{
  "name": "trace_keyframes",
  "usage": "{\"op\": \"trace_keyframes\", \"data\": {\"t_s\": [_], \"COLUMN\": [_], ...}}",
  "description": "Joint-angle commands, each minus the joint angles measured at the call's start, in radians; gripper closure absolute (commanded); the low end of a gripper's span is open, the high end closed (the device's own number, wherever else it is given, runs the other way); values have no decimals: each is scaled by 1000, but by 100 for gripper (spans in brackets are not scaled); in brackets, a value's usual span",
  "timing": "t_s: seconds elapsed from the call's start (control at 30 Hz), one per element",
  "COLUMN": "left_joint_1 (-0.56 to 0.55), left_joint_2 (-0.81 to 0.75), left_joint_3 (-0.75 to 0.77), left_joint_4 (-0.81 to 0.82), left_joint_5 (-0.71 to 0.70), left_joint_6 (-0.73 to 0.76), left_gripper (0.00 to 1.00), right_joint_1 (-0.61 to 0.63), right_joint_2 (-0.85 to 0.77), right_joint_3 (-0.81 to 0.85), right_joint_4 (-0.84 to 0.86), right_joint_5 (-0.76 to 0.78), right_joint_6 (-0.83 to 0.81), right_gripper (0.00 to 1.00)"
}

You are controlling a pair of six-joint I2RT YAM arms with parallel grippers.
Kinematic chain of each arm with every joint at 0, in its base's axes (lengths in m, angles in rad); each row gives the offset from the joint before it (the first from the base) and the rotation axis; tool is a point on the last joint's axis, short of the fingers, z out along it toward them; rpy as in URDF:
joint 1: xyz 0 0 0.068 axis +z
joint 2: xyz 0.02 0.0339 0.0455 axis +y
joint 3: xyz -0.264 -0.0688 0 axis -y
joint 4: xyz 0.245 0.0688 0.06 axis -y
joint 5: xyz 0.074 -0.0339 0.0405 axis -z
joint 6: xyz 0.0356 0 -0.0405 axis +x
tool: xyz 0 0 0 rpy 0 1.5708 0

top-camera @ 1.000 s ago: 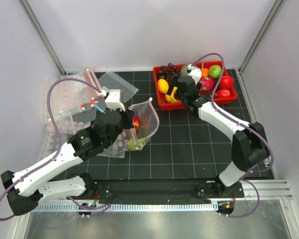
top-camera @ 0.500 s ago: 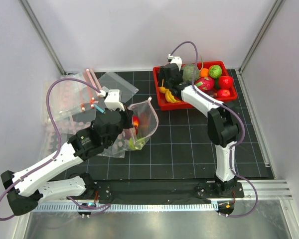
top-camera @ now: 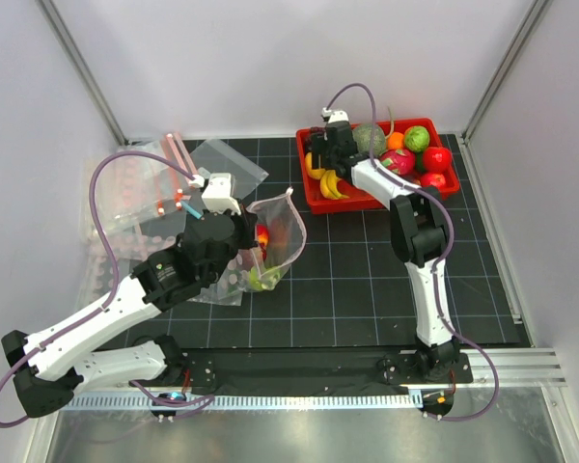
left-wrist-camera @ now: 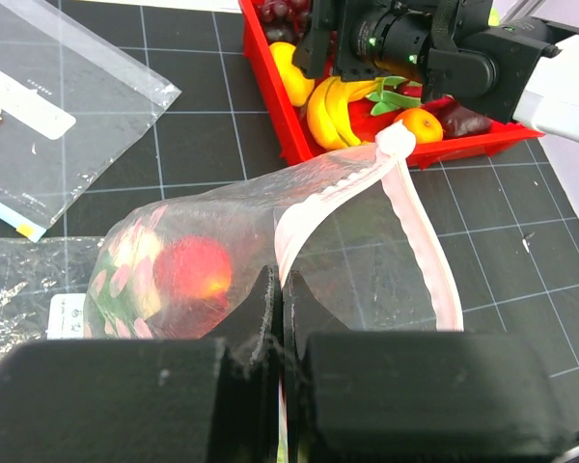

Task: Place the food in the zip-top bag and seal the zipper
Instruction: Pick up the fake fruit from the bin.

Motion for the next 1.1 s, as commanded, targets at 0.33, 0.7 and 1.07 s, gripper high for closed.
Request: {"op": "trace_keyframes", "data": {"t_s": [0.33,0.7,1.07], "left_joint_1": [-2,-2,-2], "left_joint_2": [-20,-19,6], "left_joint_3": [1,2,2], "left_joint_4": [44,43,49], "left_joint_5": [-31,-36,-73], "left_joint_6": [4,5,19], "left_gripper": [100,100,99], "right_joint_1": [8,8,14], "right_joint_2": [110,-26,-325], "right_joint_3": [118,88,-1], "right_joint_4": [-37,-42,10], "right_joint_5": [-132,-158,-212], "right_joint_6": [-62,19,162], "right_gripper": [32,64,67]}}
